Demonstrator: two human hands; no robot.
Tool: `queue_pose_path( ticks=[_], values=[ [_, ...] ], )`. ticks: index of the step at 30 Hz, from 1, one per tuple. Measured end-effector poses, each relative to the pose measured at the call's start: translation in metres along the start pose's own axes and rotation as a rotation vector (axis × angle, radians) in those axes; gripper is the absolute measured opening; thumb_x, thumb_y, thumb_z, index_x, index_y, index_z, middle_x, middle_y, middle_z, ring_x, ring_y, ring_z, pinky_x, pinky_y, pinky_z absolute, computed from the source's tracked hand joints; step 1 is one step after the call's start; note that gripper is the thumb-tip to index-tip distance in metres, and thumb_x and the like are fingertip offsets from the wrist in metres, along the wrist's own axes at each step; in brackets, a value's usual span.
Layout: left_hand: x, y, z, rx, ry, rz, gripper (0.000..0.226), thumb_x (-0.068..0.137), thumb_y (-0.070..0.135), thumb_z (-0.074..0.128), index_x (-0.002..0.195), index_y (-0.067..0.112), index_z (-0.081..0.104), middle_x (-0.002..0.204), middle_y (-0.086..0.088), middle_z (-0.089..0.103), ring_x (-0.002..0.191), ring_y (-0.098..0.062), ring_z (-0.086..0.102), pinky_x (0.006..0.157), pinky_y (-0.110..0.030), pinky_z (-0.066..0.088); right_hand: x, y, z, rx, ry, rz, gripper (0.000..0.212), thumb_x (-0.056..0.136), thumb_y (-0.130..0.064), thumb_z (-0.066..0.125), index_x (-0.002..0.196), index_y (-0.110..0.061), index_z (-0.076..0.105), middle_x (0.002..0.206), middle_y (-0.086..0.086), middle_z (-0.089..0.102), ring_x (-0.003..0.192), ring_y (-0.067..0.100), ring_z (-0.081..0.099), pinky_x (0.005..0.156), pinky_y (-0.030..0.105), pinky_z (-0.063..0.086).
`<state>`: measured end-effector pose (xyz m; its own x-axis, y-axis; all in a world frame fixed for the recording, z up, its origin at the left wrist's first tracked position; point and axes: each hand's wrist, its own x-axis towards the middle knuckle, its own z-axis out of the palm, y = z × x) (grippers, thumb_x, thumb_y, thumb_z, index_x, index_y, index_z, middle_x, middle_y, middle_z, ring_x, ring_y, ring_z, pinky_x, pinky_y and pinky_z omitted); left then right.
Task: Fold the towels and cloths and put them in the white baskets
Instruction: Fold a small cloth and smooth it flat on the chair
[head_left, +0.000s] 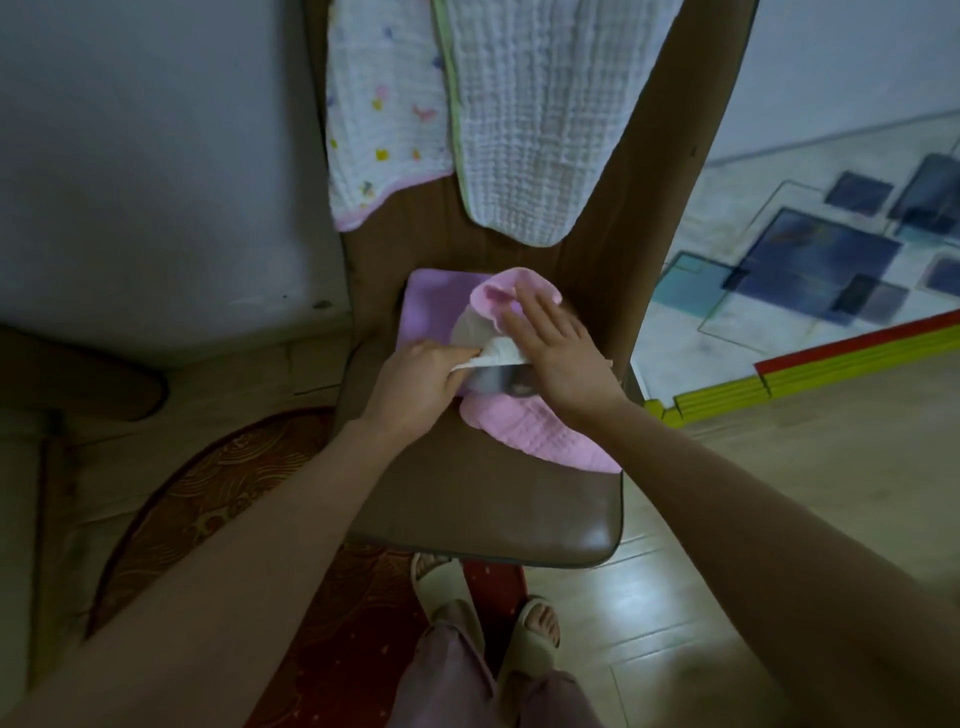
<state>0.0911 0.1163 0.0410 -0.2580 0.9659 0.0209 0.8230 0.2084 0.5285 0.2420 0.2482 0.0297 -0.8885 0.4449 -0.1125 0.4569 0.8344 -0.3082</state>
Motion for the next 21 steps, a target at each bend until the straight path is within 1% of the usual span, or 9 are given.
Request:
queue_pose_path(
  ticks=[2, 4, 6, 8, 9, 11, 14, 19, 21],
  values=[
    [-0.005, -0.007, 0.006, 0.006, -0.085, -0.034, 0.031, 0.099, 0.021, 0.048, 0.125, 0.020, 0.065, 0.117, -0.007, 0.068, 0.102, -0.026, 0.061, 0.075, -0.023, 0.034, -0.001, 0.000, 0.014, -0.105, -0.067, 0.005, 0.059, 0.096, -0.021, 0.010, 0.154, -0.012, 0.018, 0.162, 0.011, 0.006, 0.150, 0.030, 0.002, 0.118, 0.041, -0.004],
    [-0.009, -0.012, 0.012, 0.009, -0.114, -0.058, 0.032, 0.100, 0.027, 0.046, 0.125, 0.024, 0.065, 0.120, -0.006, 0.067, 0.103, -0.026, 0.061, 0.076, -0.025, 0.040, -0.005, -0.001, 0.025, -0.121, -0.079, -0.010, 0.076, 0.084, -0.020, -0.007, 0.151, -0.009, 0.027, 0.160, 0.012, 0.015, 0.149, 0.031, 0.010, 0.118, 0.044, -0.001],
    [-0.014, -0.014, 0.014, -0.004, -0.137, -0.066, 0.033, 0.099, 0.033, 0.044, 0.124, 0.026, 0.066, 0.119, -0.004, 0.068, 0.102, -0.024, 0.062, 0.076, -0.028, 0.044, -0.011, -0.001, 0.033, -0.158, -0.120, 0.003, 0.072, 0.086, -0.017, 0.001, 0.142, -0.004, 0.044, 0.150, 0.018, 0.039, 0.141, 0.034, 0.035, 0.117, 0.049, 0.017],
    [-0.021, -0.016, 0.011, -0.064, -0.200, -0.073, 0.032, 0.101, 0.034, 0.044, 0.125, 0.026, 0.065, 0.122, 0.001, 0.066, 0.105, -0.019, 0.061, 0.072, -0.021, 0.037, -0.020, 0.000, 0.040, -0.164, -0.075, 0.021, 0.049, 0.089, -0.009, 0.029, 0.121, -0.004, 0.064, 0.118, 0.021, 0.066, 0.110, 0.035, 0.064, 0.106, 0.053, 0.037],
    [-0.024, -0.017, 0.006, -0.083, -0.249, -0.070, 0.031, 0.101, 0.033, 0.046, 0.126, 0.027, 0.064, 0.124, 0.004, 0.065, 0.106, -0.016, 0.060, 0.070, -0.016, 0.033, -0.024, 0.001, 0.039, -0.141, -0.056, 0.034, 0.038, 0.088, -0.006, 0.040, 0.114, -0.007, 0.068, 0.104, 0.018, 0.071, 0.098, 0.034, 0.068, 0.103, 0.050, 0.041],
    [-0.028, -0.016, -0.009, -0.142, -0.351, -0.088, 0.032, 0.100, 0.032, 0.047, 0.127, 0.026, 0.064, 0.123, 0.005, 0.065, 0.102, -0.013, 0.061, 0.068, -0.014, 0.037, -0.038, -0.005, 0.020, -0.100, -0.127, 0.107, 0.033, 0.095, -0.011, 0.044, 0.117, -0.016, 0.067, 0.103, 0.010, 0.072, 0.096, 0.031, 0.066, 0.097, 0.035, 0.042],
    [-0.034, -0.006, -0.039, -0.417, -0.420, -0.269, 0.030, 0.100, 0.027, 0.050, 0.124, 0.017, 0.066, 0.113, 0.003, 0.065, 0.089, -0.011, 0.062, 0.058, -0.026, 0.056, -0.058, -0.014, -0.020, 0.000, -0.181, 0.240, 0.034, 0.101, -0.019, 0.041, 0.125, -0.022, 0.064, 0.110, 0.010, 0.069, 0.102, 0.031, 0.063, 0.080, 0.031, 0.043],
    [-0.044, 0.020, -0.076, -0.710, -0.280, -0.468, 0.020, 0.096, 0.023, 0.055, 0.105, 0.014, 0.072, 0.099, -0.006, 0.071, 0.097, -0.020, 0.068, 0.087, -0.039, 0.057, -0.072, -0.019, -0.066, 0.167, -0.113, 0.300, 0.024, 0.094, -0.017, 0.055, 0.112, -0.015, 0.072, 0.104, 0.016, 0.070, 0.098, 0.035, 0.062, 0.068, 0.025, 0.029],
    [-0.047, 0.029, -0.085, -0.780, -0.165, -0.520, 0.015, 0.095, 0.020, 0.058, 0.097, 0.016, 0.072, 0.096, -0.005, 0.073, 0.098, -0.021, 0.069, 0.091, -0.038, 0.056, -0.072, -0.022, -0.083, 0.173, -0.056, 0.324, 0.021, 0.093, -0.021, 0.058, 0.106, -0.014, 0.073, 0.101, 0.017, 0.071, 0.096, 0.037, 0.063, 0.068, 0.029, 0.034]
  ],
)
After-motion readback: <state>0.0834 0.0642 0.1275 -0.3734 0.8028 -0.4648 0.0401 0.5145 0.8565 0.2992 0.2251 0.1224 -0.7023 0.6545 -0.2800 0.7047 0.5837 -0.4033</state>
